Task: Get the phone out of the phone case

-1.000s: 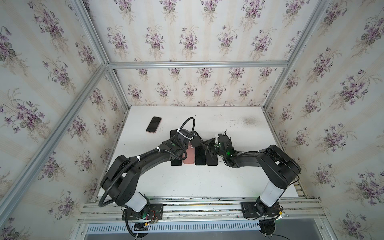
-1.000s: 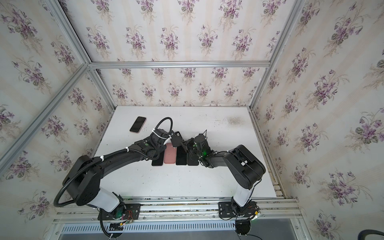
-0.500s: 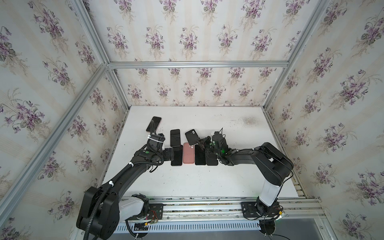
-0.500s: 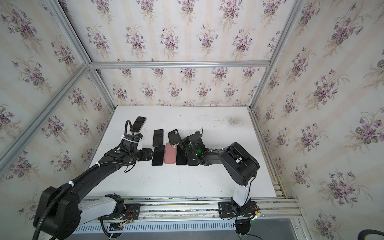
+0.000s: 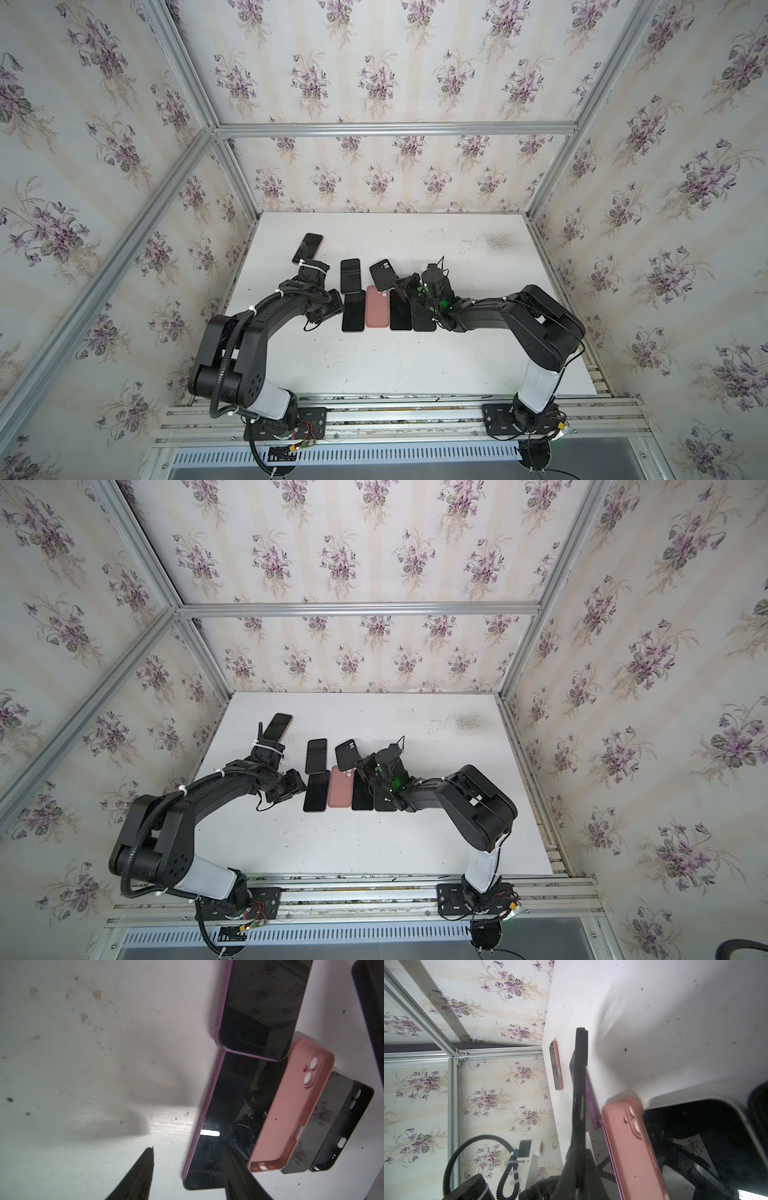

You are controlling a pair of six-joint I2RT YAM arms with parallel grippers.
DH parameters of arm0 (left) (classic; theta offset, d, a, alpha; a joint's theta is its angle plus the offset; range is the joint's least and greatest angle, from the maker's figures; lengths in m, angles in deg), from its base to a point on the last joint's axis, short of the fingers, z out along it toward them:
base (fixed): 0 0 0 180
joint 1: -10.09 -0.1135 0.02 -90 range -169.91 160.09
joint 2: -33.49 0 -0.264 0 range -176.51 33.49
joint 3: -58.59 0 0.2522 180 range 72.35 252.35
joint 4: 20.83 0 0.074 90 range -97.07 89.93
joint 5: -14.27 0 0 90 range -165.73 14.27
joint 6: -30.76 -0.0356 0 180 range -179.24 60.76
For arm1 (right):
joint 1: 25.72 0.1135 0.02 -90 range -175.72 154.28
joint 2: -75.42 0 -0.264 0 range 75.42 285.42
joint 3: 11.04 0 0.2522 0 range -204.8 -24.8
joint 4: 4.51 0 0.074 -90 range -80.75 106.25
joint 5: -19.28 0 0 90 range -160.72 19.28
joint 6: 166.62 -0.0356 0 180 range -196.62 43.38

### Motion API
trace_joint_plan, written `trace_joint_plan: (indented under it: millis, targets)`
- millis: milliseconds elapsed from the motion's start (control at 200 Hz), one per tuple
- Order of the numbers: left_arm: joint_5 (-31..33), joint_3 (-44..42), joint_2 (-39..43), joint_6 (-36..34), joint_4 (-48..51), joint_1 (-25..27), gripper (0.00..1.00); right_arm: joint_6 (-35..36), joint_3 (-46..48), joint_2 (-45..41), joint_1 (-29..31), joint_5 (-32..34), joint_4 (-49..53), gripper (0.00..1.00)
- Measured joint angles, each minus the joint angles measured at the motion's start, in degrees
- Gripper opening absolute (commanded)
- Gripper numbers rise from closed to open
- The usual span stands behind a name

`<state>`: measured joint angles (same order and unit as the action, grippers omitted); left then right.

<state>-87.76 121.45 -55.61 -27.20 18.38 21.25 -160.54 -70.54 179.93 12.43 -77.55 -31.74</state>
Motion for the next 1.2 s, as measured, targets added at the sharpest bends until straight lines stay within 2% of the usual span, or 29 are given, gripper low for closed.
trace_joint_plan:
  millis: [465, 834, 1199]
  targets:
    - [2.82, 8.96, -10.97, -0.09, 0.20, -0.04, 0.50, 0.00, -1.09, 1.42, 0.46, 1.09, -0.02, 0.00]
    - [3.04, 14.86, -16.02, -1.14, 0.04, -0.02, 0.50, -0.17, -1.11, 3.15, 0.59, 1.36, -1.01, 0.00]
    - [3.39, 18.91, -18.73, -2.36, 1.31, 0.13, 0.50, -1.36, -1.11, 6.03, 1.60, 5.55, -4.11, 0.00]
